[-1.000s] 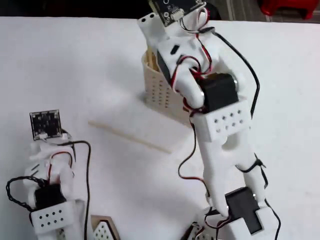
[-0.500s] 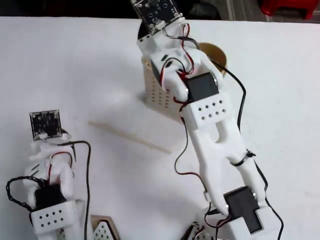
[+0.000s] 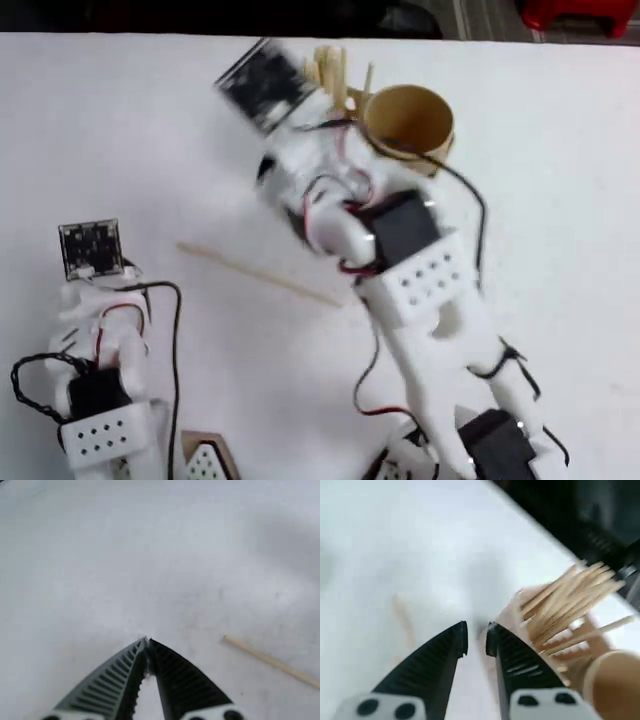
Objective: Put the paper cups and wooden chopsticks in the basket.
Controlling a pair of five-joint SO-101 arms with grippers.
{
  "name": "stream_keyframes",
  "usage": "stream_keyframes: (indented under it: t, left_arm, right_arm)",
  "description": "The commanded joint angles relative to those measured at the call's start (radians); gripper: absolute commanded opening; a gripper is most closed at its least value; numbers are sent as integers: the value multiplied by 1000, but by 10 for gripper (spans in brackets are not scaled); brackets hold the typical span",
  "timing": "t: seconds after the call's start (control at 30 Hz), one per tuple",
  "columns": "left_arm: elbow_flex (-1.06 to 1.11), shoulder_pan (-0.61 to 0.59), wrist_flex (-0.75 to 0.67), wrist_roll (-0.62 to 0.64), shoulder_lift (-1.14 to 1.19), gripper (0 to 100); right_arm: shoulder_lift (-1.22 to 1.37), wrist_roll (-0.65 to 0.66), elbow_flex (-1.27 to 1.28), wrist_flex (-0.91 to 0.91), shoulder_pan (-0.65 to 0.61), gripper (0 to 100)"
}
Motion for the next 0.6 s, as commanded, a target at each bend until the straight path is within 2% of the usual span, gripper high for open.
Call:
stream_keyframes:
  t: [0.0, 0.1, 0.17, 0.57]
  left_arm:
    - [-3, -8, -26, -12, -16, 27]
    - [-3, -8, -26, -12, -16, 27]
    - [-3, -8, -26, -12, -16, 27]
    - [-3, -8, -26, -14, -16, 27]
  right_arm:
    - [54, -3, 87, 28, -56, 125]
    - [150, -3, 176, -2, -73, 241]
    - [220, -3, 216, -41, -77, 282]
    - [527, -3, 249, -205, -88, 283]
